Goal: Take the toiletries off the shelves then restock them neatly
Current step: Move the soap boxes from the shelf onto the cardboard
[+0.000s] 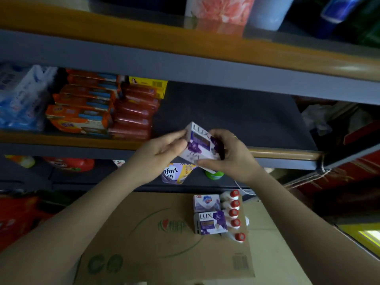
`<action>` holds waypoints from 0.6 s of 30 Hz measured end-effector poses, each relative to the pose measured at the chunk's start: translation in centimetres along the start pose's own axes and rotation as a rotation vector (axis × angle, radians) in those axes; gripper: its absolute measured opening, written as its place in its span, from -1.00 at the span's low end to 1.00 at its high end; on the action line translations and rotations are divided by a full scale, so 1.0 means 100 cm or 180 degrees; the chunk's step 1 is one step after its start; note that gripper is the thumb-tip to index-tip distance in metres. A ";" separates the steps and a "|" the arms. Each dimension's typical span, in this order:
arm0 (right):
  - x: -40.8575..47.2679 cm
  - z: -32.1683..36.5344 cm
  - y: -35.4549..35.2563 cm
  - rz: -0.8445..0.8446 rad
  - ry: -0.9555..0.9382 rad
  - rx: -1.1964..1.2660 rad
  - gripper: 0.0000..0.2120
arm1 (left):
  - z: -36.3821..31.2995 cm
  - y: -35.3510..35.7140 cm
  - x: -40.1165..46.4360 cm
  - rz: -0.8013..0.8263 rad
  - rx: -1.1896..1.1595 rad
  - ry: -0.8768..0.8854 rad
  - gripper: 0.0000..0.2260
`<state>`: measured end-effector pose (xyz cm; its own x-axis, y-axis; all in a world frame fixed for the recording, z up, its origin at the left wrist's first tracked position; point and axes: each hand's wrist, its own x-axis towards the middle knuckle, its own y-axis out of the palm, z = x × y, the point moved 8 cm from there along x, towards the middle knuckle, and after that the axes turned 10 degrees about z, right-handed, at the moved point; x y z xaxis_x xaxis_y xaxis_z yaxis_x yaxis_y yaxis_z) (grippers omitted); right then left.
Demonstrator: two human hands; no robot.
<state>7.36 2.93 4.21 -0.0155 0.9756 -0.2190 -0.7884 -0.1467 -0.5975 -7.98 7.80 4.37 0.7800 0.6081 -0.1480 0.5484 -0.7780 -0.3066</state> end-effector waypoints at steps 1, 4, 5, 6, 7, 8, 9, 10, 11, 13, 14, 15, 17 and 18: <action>-0.008 -0.002 -0.001 -0.0162 -0.0025 -0.0517 -0.33 | 0.006 0.009 0.001 0.0023 -0.0169 -0.0103 -0.81; -0.035 -0.001 0.008 -0.0313 -0.0042 -0.1318 -0.23 | 0.029 0.036 0.006 0.0038 -0.0371 -0.0581 -0.79; -0.042 -0.003 0.014 -0.0268 -0.0048 -0.1502 -0.22 | 0.036 0.047 0.007 0.0062 -0.0525 -0.0727 -0.83; -0.050 -0.005 0.019 -0.0230 -0.0090 -0.1595 -0.21 | 0.044 0.059 0.007 0.0129 -0.0711 -0.0860 -0.87; -0.058 -0.009 0.023 -0.0194 -0.0134 -0.1495 -0.20 | 0.050 0.072 0.007 0.0228 -0.0923 -0.0952 -0.89; -0.066 -0.015 0.023 -0.0203 -0.0137 -0.1155 -0.20 | 0.057 0.085 0.006 0.0328 -0.1220 -0.1025 -0.89; -0.074 -0.024 0.019 -0.0265 -0.0070 -0.0674 -0.19 | 0.063 0.097 0.005 0.0401 -0.1606 -0.1055 -0.88; -0.081 -0.038 0.015 -0.0341 0.0080 -0.0224 -0.15 | 0.070 0.108 0.002 0.0441 -0.2037 -0.1075 -0.87; -0.088 -0.052 0.011 -0.0401 0.0262 0.0167 -0.12 | 0.075 0.118 -0.001 0.0450 -0.2368 -0.1086 -0.86; -0.099 -0.084 0.011 -0.0284 0.0634 0.0808 -0.20 | 0.084 0.135 -0.005 0.0422 -0.2631 -0.1101 -0.83; -0.103 -0.095 0.014 -0.0124 0.0688 0.1019 -0.34 | 0.087 0.144 -0.007 0.0425 -0.2644 -0.1086 -0.81; -0.107 -0.101 0.016 0.0018 0.0649 0.1032 -0.50 | 0.089 0.152 -0.007 0.0448 -0.2602 -0.1064 -0.79; -0.116 -0.105 0.015 0.0147 0.0439 0.0566 -0.66 | 0.089 0.163 -0.008 0.0533 -0.2063 -0.0931 -0.73; -0.120 -0.106 0.014 0.0222 0.0312 0.0334 -0.64 | 0.087 0.165 -0.008 0.0554 -0.1506 -0.0782 -0.69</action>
<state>12.98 -10.70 -2.13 -0.0164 0.9422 -0.3345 -0.8474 -0.1906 -0.4955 -2.18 -4.12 -8.72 0.8089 0.4393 -0.3908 0.5376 -0.8218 0.1888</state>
